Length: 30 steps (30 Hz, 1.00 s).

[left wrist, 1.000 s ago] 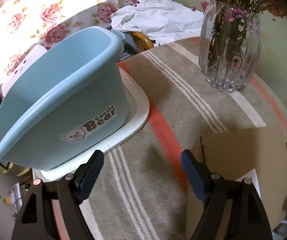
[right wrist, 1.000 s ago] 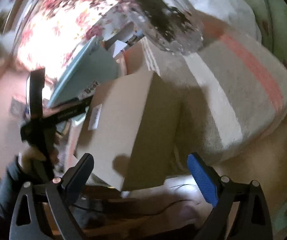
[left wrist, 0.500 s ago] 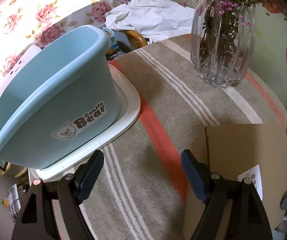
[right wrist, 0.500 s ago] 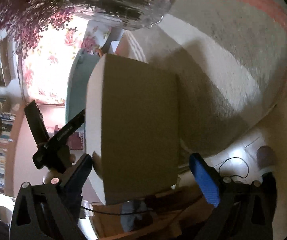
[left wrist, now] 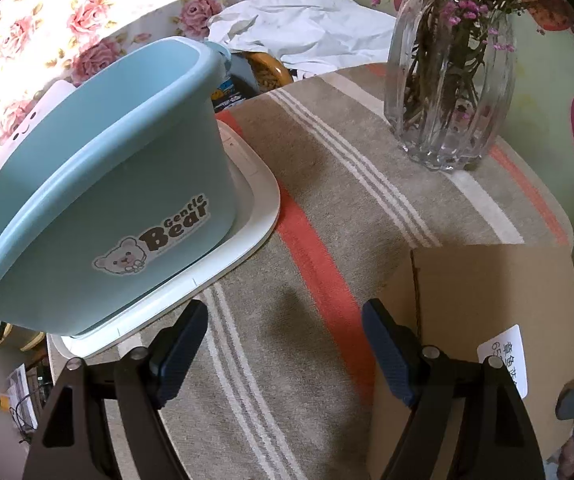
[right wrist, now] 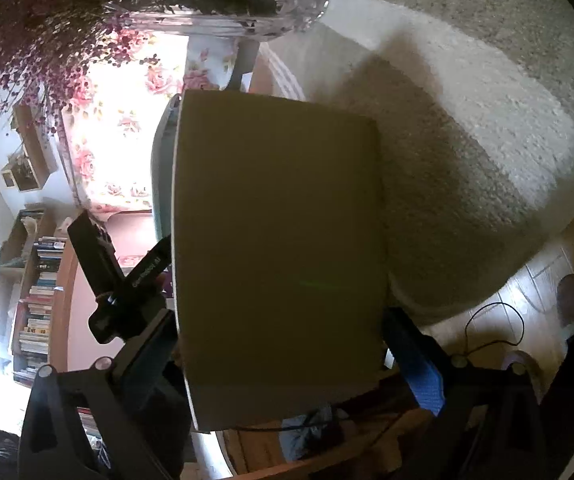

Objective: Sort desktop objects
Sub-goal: 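Carry the box with the right gripper, rolling it toward the basin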

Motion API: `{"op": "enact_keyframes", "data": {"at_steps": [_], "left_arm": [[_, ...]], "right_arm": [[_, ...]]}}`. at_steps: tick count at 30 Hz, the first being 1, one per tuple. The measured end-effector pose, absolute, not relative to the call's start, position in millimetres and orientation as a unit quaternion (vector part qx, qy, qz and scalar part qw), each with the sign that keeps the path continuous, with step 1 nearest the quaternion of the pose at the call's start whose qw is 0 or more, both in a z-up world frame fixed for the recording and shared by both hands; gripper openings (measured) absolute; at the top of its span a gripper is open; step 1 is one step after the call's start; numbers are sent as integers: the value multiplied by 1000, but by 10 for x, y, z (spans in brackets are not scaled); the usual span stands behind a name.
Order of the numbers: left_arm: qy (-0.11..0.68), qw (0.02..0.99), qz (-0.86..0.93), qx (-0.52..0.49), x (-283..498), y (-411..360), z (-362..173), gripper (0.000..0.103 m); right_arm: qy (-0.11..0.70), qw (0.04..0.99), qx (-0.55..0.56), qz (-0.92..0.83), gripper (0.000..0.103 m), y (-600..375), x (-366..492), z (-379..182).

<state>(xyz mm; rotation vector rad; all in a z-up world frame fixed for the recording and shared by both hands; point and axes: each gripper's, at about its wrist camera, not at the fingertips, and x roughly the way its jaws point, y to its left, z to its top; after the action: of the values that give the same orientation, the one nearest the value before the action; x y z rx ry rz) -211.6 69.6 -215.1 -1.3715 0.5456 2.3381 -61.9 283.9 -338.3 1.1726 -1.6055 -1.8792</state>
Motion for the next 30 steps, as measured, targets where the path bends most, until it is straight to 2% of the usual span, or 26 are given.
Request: {"op": "enact_keyframes", "data": {"at_steps": [7, 19, 24, 30], "left_arm": [[194, 186, 831, -488, -2125, 688, -2155, 82], [202, 185, 828, -489, -2142, 667, -2156, 82], [204, 185, 829, -486, -2129, 610, -2129, 82], [184, 181, 834, -487, -2124, 468, -2067, 82]], "right_arm": [[-620, 231, 398, -635, 103, 2799, -689, -3551], [-607, 203, 402, -655, 102, 2737, -743, -3355], [-566, 167, 403, -699, 102, 2720, -766, -3056], [-435, 132, 427, -781, 101, 2619, -902, -2435]]}}
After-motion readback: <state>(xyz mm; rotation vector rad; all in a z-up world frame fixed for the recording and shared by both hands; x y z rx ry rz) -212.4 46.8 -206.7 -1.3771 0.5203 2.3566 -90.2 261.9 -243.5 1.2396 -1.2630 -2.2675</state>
